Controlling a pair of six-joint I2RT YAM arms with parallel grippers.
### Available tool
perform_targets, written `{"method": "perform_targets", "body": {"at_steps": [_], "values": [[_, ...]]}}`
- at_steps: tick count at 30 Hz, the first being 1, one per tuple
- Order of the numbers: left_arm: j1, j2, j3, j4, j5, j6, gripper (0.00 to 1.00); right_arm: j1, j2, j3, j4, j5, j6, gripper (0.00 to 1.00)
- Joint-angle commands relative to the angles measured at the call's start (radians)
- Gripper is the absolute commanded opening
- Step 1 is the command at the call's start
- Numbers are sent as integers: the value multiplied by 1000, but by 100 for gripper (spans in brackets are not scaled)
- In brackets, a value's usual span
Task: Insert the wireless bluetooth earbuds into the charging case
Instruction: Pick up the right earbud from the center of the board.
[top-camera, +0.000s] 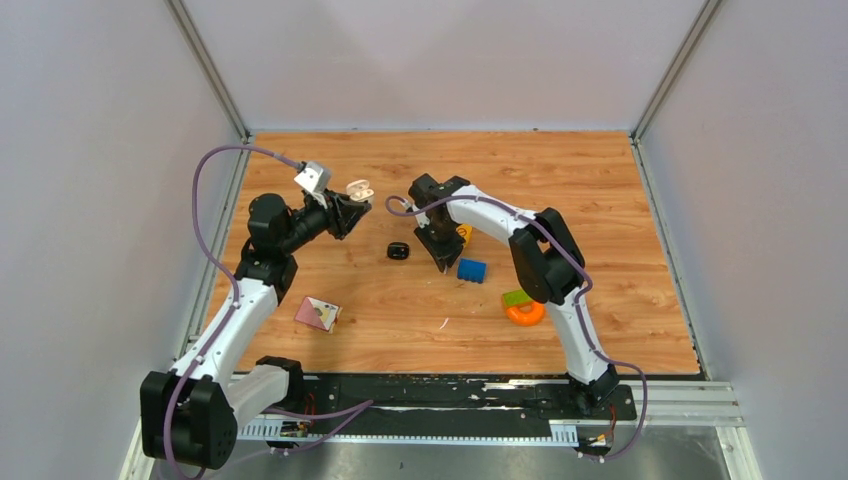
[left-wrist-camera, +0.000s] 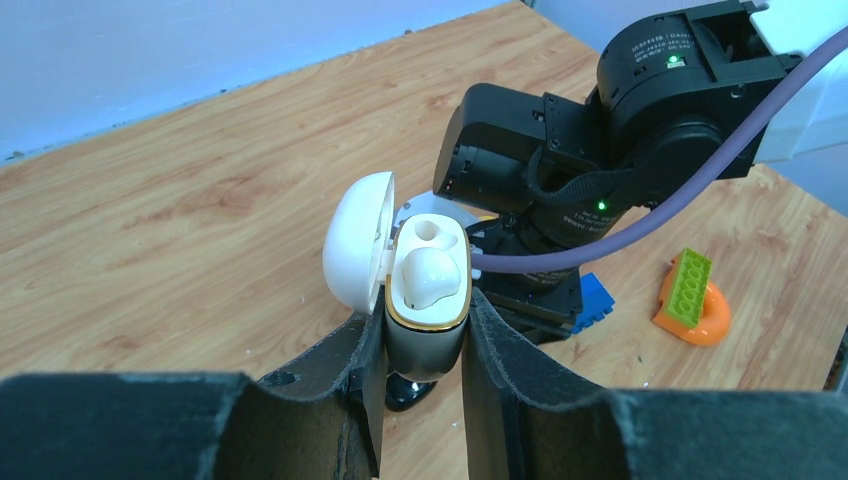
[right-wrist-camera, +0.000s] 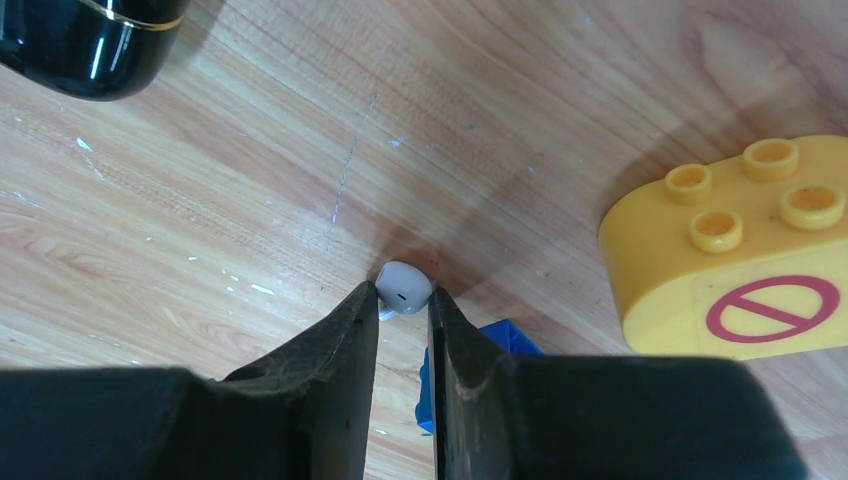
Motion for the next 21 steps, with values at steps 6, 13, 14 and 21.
{"method": "perform_targets", "body": {"at_steps": [6,13,14,21], "values": [[4,-10,-17,90,17,-25,1,21,75,-6,39,66,-4,25],[4,-10,-31,112,17,-41,1,20,77,-1,58,61,2,27],[4,-10,-31,111,17,-41,1,20,79,4,61,61,3,27],[4,0,-27,115,20,-49,1,20,104,44,66,70,10,29]]}}
